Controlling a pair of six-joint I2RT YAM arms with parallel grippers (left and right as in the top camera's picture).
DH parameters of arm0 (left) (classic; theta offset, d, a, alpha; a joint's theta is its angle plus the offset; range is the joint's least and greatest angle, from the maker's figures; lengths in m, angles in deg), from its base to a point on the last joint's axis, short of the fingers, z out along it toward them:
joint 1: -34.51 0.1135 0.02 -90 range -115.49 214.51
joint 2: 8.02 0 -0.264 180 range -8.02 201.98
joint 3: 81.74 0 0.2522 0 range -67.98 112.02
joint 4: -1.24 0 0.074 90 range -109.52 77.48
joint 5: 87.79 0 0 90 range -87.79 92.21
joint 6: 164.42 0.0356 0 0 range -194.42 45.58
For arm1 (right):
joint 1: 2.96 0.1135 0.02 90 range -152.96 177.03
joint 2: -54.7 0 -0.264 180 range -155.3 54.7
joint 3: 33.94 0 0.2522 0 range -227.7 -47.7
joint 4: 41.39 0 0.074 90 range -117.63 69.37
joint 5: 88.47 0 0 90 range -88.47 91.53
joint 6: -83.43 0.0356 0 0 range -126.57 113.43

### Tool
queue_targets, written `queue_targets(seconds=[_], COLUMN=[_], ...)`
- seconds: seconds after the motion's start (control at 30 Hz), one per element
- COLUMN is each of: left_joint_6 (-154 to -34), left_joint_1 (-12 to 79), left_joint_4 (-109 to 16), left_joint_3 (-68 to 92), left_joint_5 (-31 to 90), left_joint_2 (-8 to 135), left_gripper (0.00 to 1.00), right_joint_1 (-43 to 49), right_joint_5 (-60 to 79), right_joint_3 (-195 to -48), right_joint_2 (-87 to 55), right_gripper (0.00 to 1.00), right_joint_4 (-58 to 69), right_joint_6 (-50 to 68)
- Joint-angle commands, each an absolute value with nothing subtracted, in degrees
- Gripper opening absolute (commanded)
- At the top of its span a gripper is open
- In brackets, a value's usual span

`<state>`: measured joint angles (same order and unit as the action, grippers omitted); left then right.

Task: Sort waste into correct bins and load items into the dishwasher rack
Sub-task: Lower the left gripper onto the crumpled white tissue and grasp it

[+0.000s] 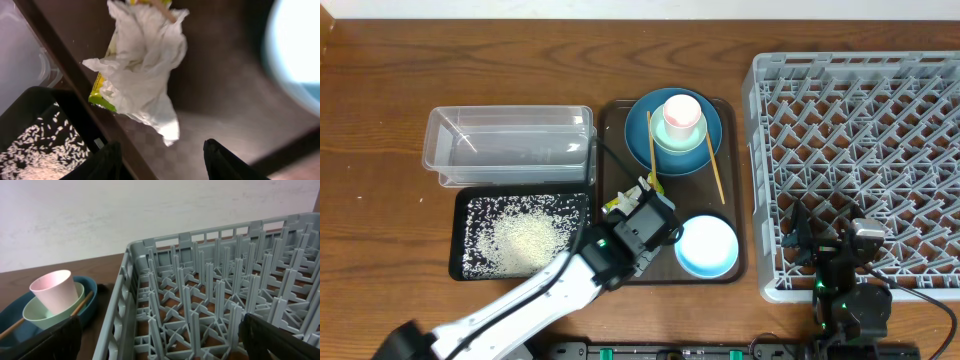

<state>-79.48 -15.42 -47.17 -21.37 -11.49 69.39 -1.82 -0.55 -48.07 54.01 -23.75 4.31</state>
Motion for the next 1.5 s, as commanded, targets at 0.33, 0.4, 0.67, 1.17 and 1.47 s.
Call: queue_targets(seconds=[0.33, 0.4, 0.67, 1.17, 1.47], left_joint_6=[-76.87, -75.45, -72.07, -68.63, -68.66], left_joint_1=[-15.16, -15.13, -13.69, -7.33, -7.29], left_joint_4=[-39.83, -38.43, -37.42, -35.48, -34.43], left_joint_3=[-21.31, -21.31, -21.37, -21.37, -22.03], left_joint_5=[-19.49, -19.49, -16.56, -4.4, -2.17], left_joint_2=[78.52, 78.52, 78.52, 78.56, 80.99], left_gripper=[0.56, 0.56, 0.62, 0.7, 0.7], right_joint_1=[-2.25, -2.25, -2.25, -2.25, -2.25], right_joint_5=[-0.55, -0.55, -0.55, -0.55, -0.55], right_joint_3=[-48.02, -48.02, -48.02, -48.02, -48.02], right_joint_2=[54.32, 54.32, 54.32, 54.32, 54.32], right_gripper=[0.99, 0.99, 0.99, 0.99, 0.99], right_joint_4=[-23.53, -23.53, -23.53, -23.53, -23.53], right_joint_6=[4.07, 4.07, 4.07, 4.07, 4.07])
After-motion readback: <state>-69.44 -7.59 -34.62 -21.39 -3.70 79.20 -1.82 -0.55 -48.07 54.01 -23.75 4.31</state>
